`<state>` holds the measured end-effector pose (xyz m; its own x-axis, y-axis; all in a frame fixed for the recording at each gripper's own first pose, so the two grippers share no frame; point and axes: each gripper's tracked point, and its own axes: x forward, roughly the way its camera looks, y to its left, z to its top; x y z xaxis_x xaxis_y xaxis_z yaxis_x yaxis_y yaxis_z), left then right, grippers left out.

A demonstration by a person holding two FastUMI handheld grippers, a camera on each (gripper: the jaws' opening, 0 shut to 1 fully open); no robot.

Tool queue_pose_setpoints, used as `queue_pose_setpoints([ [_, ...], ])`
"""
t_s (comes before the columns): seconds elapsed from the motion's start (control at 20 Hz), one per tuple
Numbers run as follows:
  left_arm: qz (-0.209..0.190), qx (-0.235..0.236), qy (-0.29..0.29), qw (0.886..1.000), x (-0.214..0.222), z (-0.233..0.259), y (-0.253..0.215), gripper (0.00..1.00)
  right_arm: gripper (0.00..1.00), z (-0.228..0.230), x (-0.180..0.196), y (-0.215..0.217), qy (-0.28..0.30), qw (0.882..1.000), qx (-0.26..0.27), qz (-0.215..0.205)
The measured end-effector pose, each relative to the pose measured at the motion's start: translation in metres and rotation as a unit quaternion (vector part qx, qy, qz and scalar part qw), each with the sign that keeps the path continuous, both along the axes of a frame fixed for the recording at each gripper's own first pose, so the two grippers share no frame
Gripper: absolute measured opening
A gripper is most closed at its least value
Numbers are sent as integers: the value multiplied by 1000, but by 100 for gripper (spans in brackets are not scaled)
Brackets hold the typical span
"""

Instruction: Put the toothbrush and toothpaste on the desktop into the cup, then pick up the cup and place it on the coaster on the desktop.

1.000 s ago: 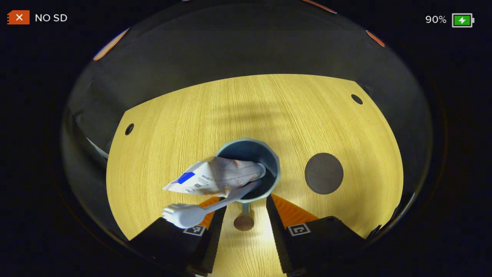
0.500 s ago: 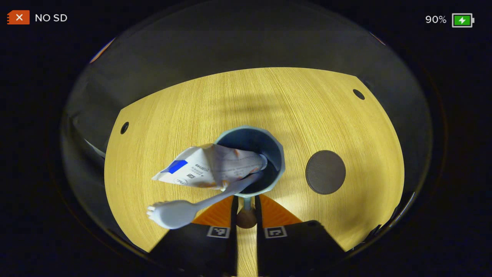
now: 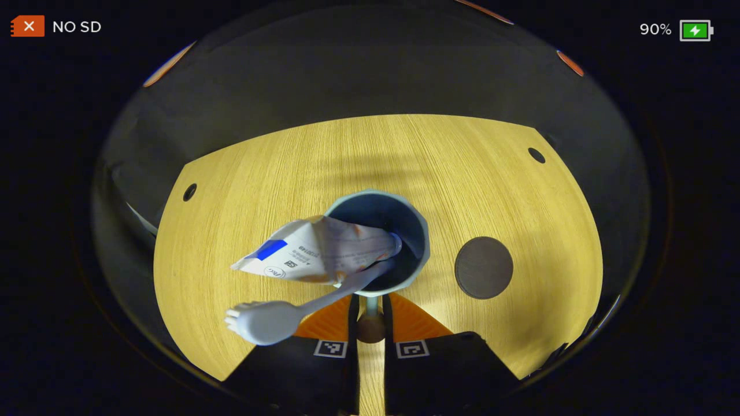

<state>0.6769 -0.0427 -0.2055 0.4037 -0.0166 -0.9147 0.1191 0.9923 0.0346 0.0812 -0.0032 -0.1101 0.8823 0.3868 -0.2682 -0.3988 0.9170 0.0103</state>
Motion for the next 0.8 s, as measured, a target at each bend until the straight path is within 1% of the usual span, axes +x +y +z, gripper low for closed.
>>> queue_pose_setpoints([
  [0.2, -22, -8, -20, 1000, 6, 5, -6, 16, 92, 3, -2, -11, -7, 1000, -9, -18],
  [0.5, -55, -26, -18, 998, 5, 5, -12, 16, 92, 6, -14, -44, -19, 998, -25, -58],
  [0.8, -94, -29, -9, 995, -8, 0, -14, 16, 92, 12, -25, -82, -25, 995, -22, -96],
])
